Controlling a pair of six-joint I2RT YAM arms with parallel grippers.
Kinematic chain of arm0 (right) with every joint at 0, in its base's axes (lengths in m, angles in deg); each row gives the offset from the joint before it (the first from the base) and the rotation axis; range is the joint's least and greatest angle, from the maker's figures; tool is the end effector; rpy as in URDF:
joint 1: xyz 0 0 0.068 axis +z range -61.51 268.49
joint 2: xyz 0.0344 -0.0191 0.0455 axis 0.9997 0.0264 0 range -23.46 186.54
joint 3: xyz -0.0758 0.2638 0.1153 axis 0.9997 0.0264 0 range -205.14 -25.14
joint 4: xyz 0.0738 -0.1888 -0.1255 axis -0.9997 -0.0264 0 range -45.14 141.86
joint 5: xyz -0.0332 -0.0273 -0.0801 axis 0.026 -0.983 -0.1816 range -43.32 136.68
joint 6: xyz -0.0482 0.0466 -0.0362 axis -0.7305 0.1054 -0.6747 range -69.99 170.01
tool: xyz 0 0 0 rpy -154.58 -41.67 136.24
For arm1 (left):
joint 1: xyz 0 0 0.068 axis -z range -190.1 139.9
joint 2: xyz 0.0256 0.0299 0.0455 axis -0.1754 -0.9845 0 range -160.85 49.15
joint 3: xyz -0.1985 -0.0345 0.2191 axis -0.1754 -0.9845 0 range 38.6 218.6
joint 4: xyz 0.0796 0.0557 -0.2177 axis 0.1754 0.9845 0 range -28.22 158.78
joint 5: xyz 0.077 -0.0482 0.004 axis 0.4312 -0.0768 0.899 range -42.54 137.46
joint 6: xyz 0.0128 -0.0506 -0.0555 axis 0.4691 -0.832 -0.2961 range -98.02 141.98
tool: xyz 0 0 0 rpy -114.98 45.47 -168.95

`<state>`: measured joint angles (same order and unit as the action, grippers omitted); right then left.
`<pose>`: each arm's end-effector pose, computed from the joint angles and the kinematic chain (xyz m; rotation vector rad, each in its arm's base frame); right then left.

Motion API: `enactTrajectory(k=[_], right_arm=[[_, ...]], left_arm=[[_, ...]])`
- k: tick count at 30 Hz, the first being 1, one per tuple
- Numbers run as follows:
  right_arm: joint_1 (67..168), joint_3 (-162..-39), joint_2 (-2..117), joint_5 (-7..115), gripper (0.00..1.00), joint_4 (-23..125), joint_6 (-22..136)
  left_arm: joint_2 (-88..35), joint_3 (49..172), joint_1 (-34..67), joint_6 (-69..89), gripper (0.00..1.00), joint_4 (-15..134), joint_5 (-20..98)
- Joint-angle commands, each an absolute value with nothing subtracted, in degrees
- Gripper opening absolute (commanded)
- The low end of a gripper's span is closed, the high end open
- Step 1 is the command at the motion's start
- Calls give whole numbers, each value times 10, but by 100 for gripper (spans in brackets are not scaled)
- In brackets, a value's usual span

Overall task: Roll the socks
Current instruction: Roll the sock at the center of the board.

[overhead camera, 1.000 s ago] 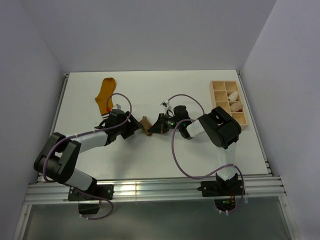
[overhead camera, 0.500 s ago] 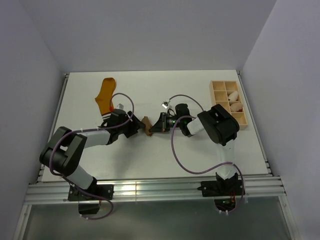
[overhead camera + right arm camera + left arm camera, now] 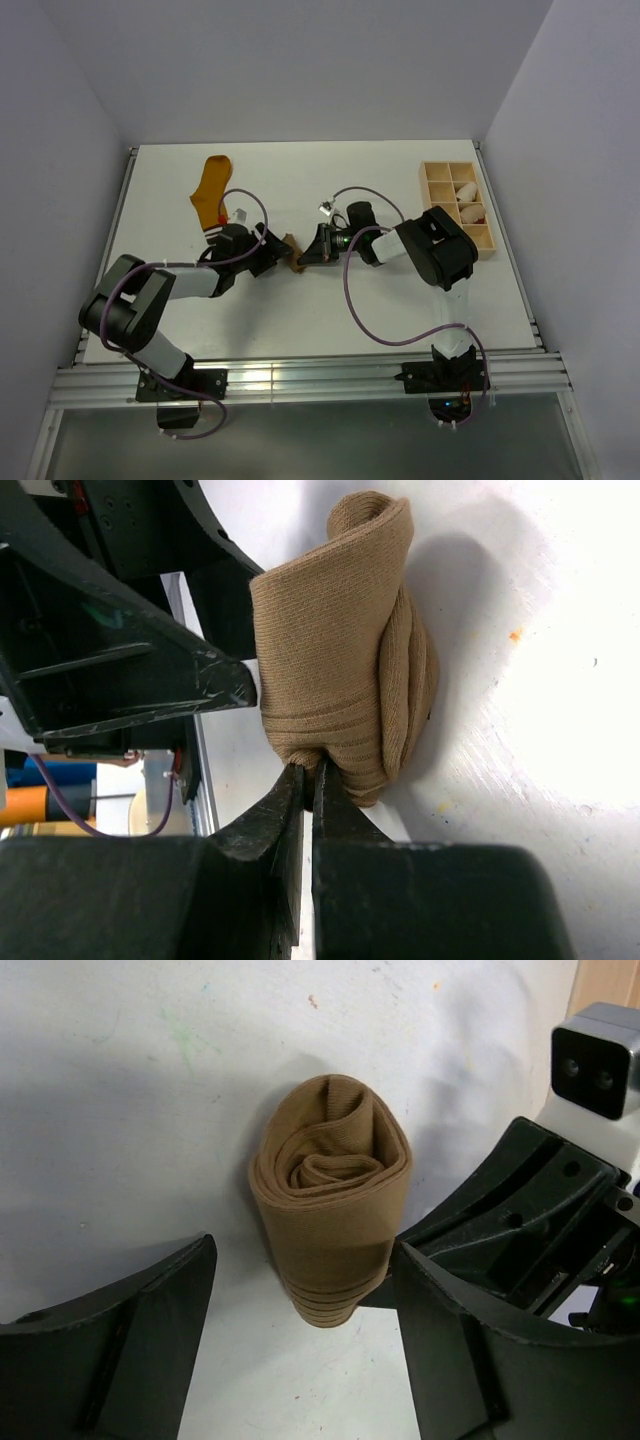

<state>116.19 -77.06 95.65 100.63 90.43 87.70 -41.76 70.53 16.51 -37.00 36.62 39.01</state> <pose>0.3298 0.2321 0.1332 -0.4653 2.2242 1.6288 0.2676 -0.1447 0.1685 -0.5624 2.2682 -0.9731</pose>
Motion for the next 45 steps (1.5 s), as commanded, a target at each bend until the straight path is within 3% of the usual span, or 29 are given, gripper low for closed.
enactTrajectory(k=[1,9,31,37,40,43,45], right_arm=[[1168,-777,985,1003,0,799,830],[1166,-831,994,1016,0,693,780],[1165,-892,1018,1033,0,560,711],[1166,-897,1018,1029,0,556,714],[1166,-904,1021,1027,0,548,710],[1166,-908,1022,1018,0,543,708],[1166,-910,1023,1014,0,541,707]], left_arm=[[-399,698,164,-351,77,305,382],[-414,701,158,-351,81,298,387],[-453,712,157,-344,74,315,417],[-464,706,157,-352,62,304,402],[-463,703,157,-351,50,305,402],[-457,702,157,-348,31,312,405],[-454,704,157,-345,27,325,407]])
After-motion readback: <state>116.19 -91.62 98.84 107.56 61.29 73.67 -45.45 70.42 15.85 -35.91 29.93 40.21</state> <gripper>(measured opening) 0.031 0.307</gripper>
